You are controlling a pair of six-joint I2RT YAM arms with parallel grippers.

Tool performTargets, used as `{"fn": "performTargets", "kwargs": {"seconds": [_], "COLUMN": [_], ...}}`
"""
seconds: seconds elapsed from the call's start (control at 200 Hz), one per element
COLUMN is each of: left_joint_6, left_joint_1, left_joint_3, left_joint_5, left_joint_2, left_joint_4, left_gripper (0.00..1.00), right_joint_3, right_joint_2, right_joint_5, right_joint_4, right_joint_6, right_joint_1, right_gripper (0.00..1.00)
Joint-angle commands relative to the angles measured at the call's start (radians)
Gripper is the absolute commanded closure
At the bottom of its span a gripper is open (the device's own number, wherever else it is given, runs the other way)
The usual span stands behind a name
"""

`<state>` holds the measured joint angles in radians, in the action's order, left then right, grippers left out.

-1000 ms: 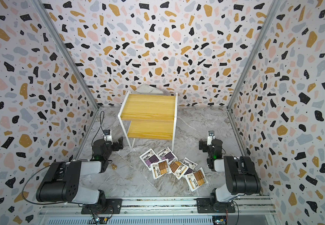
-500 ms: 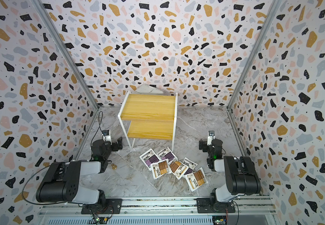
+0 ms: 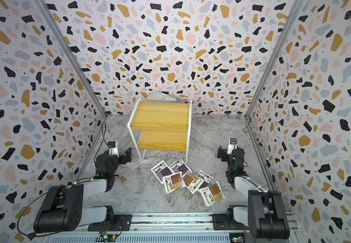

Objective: Place the bagged coffee beans on the shelf by color
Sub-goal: Pick up the bagged coffee beans at the center of the board.

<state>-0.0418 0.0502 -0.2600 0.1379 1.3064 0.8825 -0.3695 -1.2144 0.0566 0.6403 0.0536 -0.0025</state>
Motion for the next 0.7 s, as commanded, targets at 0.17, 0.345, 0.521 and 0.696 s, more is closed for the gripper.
{"fn": "performTargets", "kwargs": {"seconds": [0.17, 0.345, 0.521, 0.696], "left_joint_6": [0.02, -0.075, -0.285, -0.434], "left_joint_1": [-0.049, -0.055, -0.019, -0.006], "left_joint_3": [-0.174, -0.547, -0.816, -0.829], "left_joint_5": [-0.075, -0.238, -0.226, 0.084], "left_joint_2": [-0.071, -0.032, 0.013, -0.049], "left_joint_4": [-0.372, -0.927, -1.352, -1.467], "left_gripper": [0.0, 0.0, 0.0, 0.0], "right_joint_3": [-0.242, -0.438, -0.459, -0.533], "right_joint_2": [0.066, 0.03, 0.037, 0.017], "right_joint_5": [0.093, 0.132, 0.012, -0.029], "right_joint_4": [-0.328, -0.619, -0.623, -0.797], "right_joint_6": [0.103, 0.215, 0.251, 0.432], "right_joint_1": [0.0, 0.002, 0.002, 0.002], "right_gripper": [0.01, 0.01, 0.01, 0.03]}}
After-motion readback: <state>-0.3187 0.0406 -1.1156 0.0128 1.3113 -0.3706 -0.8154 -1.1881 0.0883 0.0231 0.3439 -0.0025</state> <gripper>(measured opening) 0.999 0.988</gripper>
